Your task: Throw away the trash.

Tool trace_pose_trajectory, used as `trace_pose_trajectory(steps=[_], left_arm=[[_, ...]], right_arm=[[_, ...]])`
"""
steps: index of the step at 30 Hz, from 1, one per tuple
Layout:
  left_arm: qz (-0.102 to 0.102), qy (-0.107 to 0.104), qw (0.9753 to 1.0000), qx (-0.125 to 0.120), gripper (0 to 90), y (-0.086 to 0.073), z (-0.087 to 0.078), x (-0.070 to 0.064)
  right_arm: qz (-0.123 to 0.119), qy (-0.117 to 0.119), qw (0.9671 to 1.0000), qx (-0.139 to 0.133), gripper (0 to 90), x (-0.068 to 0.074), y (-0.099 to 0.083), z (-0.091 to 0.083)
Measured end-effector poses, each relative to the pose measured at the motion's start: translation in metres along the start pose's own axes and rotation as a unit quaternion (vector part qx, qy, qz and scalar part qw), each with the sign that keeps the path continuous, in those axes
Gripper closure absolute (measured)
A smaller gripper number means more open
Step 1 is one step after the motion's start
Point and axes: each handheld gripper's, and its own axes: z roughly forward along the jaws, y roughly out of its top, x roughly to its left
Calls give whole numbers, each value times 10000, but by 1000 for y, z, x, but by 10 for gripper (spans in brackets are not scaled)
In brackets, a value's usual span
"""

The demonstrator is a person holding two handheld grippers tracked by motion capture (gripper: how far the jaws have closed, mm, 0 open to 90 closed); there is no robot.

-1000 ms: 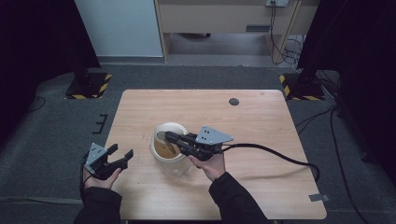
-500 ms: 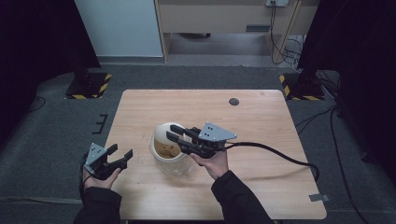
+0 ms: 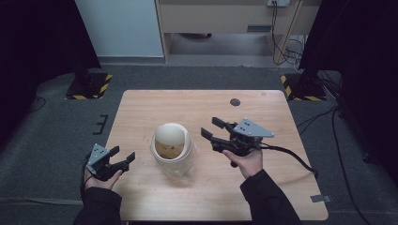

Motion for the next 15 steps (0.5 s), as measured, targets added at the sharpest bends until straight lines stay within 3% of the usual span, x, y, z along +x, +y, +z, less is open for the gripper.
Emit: trace_pose_trajectory(steps=[1, 2, 5, 6, 7, 9, 11, 12, 13, 14, 15], left_arm=[[-20, -1, 10000, 7, 255, 0, 0, 0], [-20, -1, 10000, 7, 254, 0, 0, 0], [-18, -3, 10000, 32, 250, 0, 1, 0], [-18, -3, 10000, 32, 248, 0, 1, 0], [-2, 1, 10000, 12, 245, 2, 1, 0], [5, 14, 10000, 17, 241, 2, 1, 0], [-16, 18, 10000, 51, 237, 0, 1, 2], [-8, 27, 10000, 80, 236, 0, 1, 3], [-18, 43, 9999, 89, 236, -1, 1, 3], [-7, 44, 9999, 111, 233, 0, 1, 4], [-21, 36, 9999, 98, 230, 0, 0, 4]], right_arm=[[139, -321, 9993, 93, 371, -14, -8, -14], [139, -321, 9993, 93, 371, -14, -8, -14], [245, -755, 9964, 286, 332, -37, -26, -37], [245, -755, 9964, 286, 332, -37, -26, -37], [345, -952, 9940, 418, 314, -49, -35, -49], [411, -1049, 9926, 451, 310, -53, -40, -54], [541, -1234, 9892, 578, 296, -64, -53, -67], [645, -1369, 9859, 717, 284, -72, -62, -75], [645, -1369, 9859, 717, 284, -72, -62, -75], [728, -1525, 9809, 961, 271, -82, -72, -84], [753, -1584, 9789, 1049, 265, -85, -75, -87]])
